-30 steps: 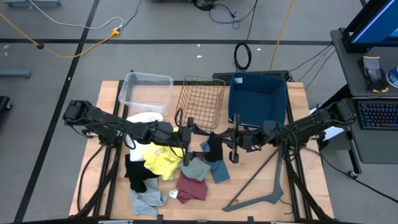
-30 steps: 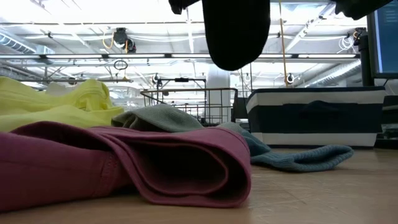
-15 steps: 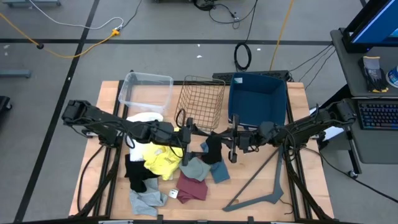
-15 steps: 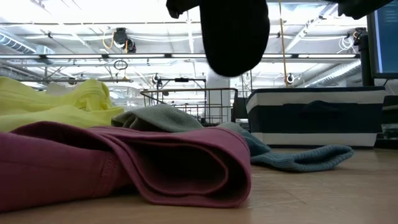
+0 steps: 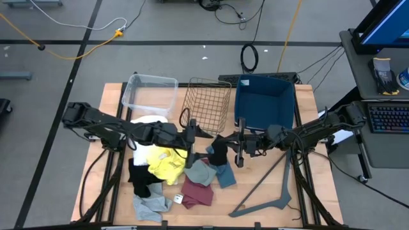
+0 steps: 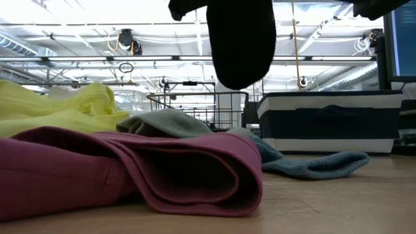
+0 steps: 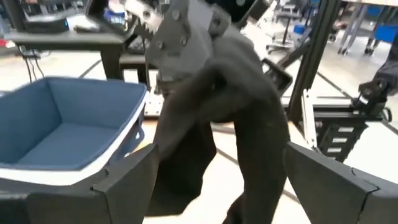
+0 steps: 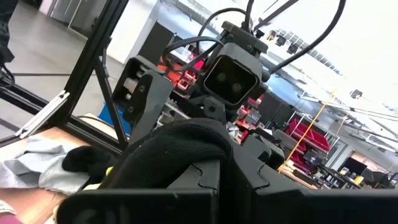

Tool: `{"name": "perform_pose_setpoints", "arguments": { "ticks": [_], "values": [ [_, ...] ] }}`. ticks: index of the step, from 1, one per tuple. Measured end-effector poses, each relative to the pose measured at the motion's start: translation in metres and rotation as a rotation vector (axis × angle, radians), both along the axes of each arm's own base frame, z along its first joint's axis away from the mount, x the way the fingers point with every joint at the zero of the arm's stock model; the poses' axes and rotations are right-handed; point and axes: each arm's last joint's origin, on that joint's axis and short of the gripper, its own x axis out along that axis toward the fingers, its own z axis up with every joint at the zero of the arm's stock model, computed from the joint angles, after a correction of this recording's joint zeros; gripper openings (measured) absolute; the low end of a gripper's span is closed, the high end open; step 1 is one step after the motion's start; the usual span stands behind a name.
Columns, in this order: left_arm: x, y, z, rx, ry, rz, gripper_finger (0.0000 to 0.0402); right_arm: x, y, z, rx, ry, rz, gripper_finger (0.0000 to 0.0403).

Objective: Pick & Place Cloths
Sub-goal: Put the black sock into the transparent bin

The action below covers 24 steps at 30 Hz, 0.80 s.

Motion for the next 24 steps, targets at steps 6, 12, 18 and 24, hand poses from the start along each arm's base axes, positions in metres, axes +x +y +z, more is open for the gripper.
{"name": "perform_pose_setpoints", "arguments": {
  "ticks": [6,12,18,24],
  "values": [
    [0.0030,-0.0008,0.0021,-0.037,-0.045,-0.009,0.0340,0.0000,0.0000,0.0001,0.001,-0.001,-0.001,0.0000],
    [0.0046,-0.0014,0.0007,-0.064,-0.046,-0.008,0.0340,-0.0002,0.0000,0.0011,0.001,-0.012,-0.001,0.0000],
    [0.0046,-0.0006,0.0018,-0.066,-0.056,0.012,0.0340,-0.0009,-0.0001,0.0038,0.006,-0.040,0.000,0.0000],
    [0.0049,0.0010,0.0029,-0.055,-0.070,0.045,0.0340,-0.0001,0.0001,0.0031,0.013,-0.043,0.003,0.0000]
  ]
}}
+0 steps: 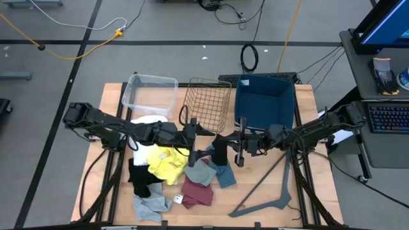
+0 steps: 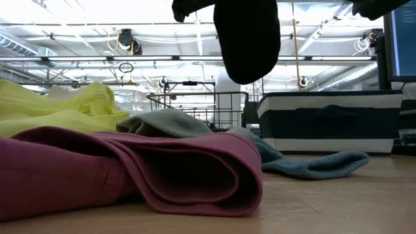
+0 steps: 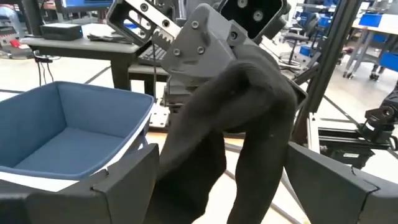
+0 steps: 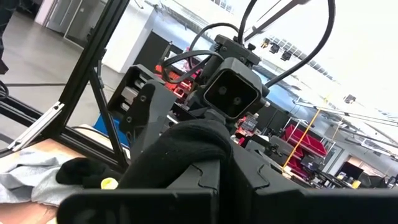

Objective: Pick & Place Cloths
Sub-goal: Put the black sock into the transparent bin

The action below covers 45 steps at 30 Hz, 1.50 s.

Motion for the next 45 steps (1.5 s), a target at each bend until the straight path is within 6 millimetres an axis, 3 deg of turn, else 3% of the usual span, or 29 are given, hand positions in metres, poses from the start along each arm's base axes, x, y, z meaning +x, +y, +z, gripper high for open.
{"name": "perform_pose_setpoints", "arguments": {
  "ticks": [9,14,17,21,27,29,35,45],
  "values": [
    [0.015,-0.001,-0.020,0.000,0.017,-0.022,0.0340,0.018,0.004,-0.019,-0.006,0.016,-0.001,0.0000],
    [0.020,0.002,-0.027,0.000,0.036,-0.024,0.0339,0.024,0.005,-0.018,-0.007,0.011,-0.002,0.0000],
    [0.020,0.004,-0.027,-0.004,0.040,-0.044,0.0317,0.024,0.005,-0.017,-0.009,0.009,-0.003,0.0001],
    [0.019,0.005,-0.030,-0.005,0.074,-0.048,0.0234,0.025,0.005,-0.017,-0.007,0.011,-0.003,0.0008],
    [0.017,0.005,-0.037,0.005,0.161,-0.050,0.0037,0.026,0.005,-0.024,0.028,0.083,-0.014,0.0023],
    [0.013,0.006,-0.035,0.002,0.183,-0.048,0.0016,0.027,0.004,-0.027,0.063,0.119,-0.040,0.0030],
    [-0.005,0.008,-0.020,-0.012,0.224,-0.038,0.0006,0.027,0.005,-0.037,0.096,0.230,-0.037,0.0068],
    [-0.058,0.013,0.031,0.066,0.158,0.193,0.0002,0.020,0.020,-0.051,0.083,0.384,-0.110,0.0146]
  ]
}}
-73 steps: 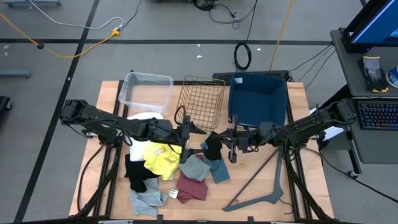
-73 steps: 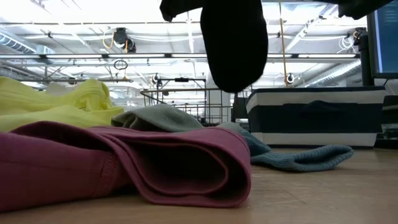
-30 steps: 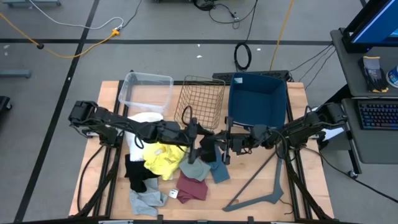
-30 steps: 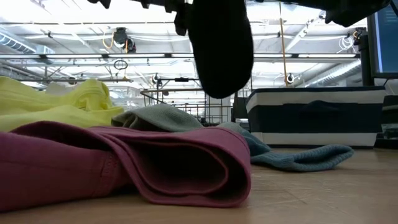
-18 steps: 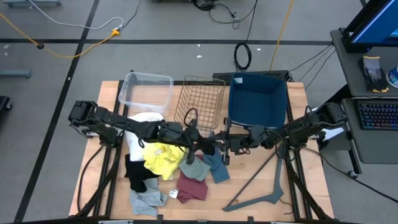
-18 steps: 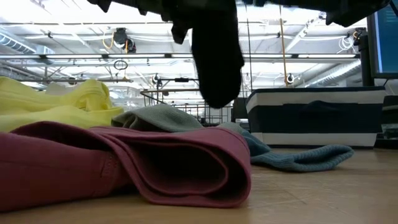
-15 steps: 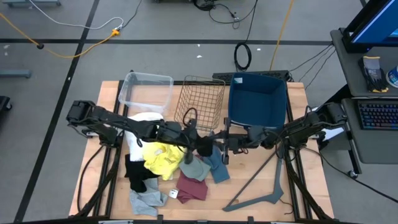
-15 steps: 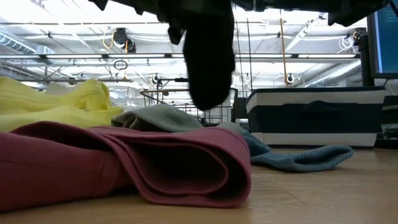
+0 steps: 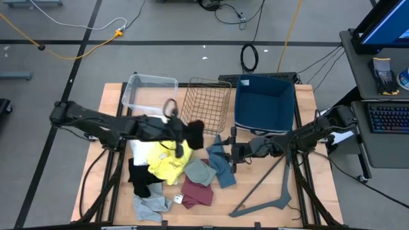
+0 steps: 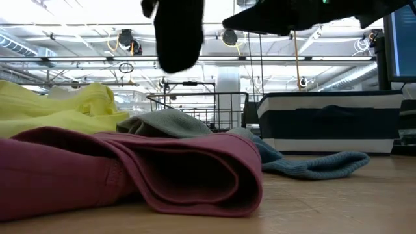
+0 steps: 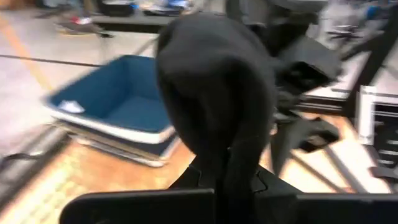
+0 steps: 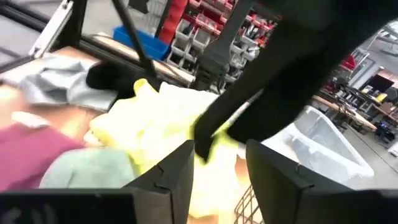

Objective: Pick & Place Cloths
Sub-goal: Put the black sock into the transparent bin

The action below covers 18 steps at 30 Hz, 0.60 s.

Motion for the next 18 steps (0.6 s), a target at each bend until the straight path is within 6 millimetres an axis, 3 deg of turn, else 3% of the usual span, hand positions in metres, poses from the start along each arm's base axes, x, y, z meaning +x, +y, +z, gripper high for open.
{"name": "perform_pose_setpoints", "arguments": {
  "ticks": [8,13,18],
  "values": [
    [-0.051,0.019,0.040,0.125,-0.111,0.287,0.0001,-0.006,0.015,-0.008,-0.012,0.092,0.049,0.0153],
    [-0.072,0.037,0.049,0.202,-0.098,0.527,0.0001,-0.010,0.023,-0.014,-0.011,0.142,0.075,0.0149],
    [-0.080,0.065,0.047,0.264,-0.027,0.706,0.0001,-0.013,0.027,-0.018,0.010,0.185,0.084,0.0152]
  ]
}}
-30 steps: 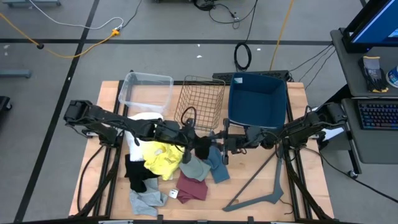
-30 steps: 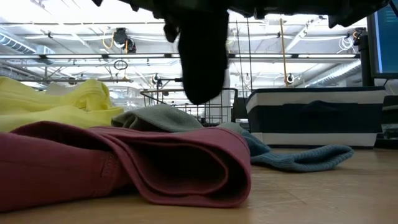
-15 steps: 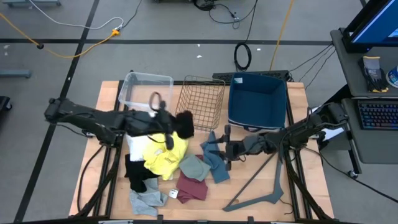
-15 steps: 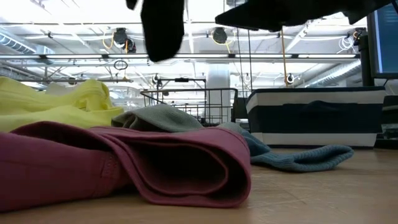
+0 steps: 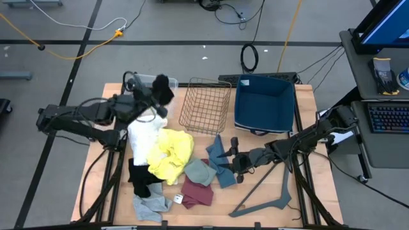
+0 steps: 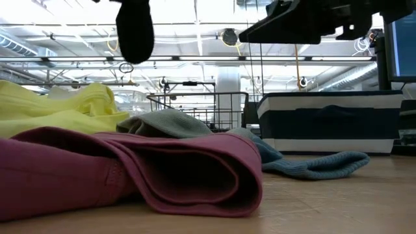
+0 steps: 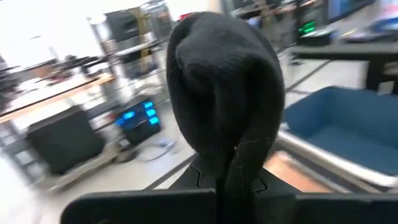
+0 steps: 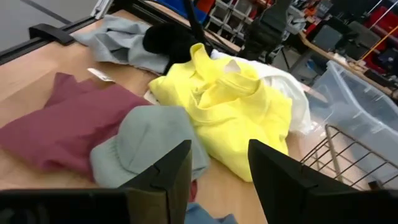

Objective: Pick & Place Cloths
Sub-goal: Put the black sock into the transparent bin

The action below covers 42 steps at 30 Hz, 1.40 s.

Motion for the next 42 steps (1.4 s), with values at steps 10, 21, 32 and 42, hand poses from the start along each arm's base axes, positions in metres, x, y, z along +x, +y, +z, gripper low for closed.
{"name": "perform_pose_setpoints", "arguments": {
  "ticks": [10,21,32,42],
  "values": [
    [-0.019,0.070,-0.011,-0.085,0.085,0.150,0.0000,0.000,0.000,-0.002,-0.006,0.016,0.003,0.0150],
    [-0.029,0.115,-0.031,-0.198,0.192,0.218,0.0000,0.000,0.000,-0.001,-0.007,0.014,0.004,0.0149],
    [-0.017,0.142,-0.056,-0.300,0.247,0.245,0.0000,0.000,0.000,-0.001,-0.007,0.014,0.005,0.0149],
    [-0.016,0.143,-0.057,-0.323,0.232,0.231,0.0000,0.000,0.000,-0.001,-0.007,0.014,0.005,0.0152]
  ]
}}
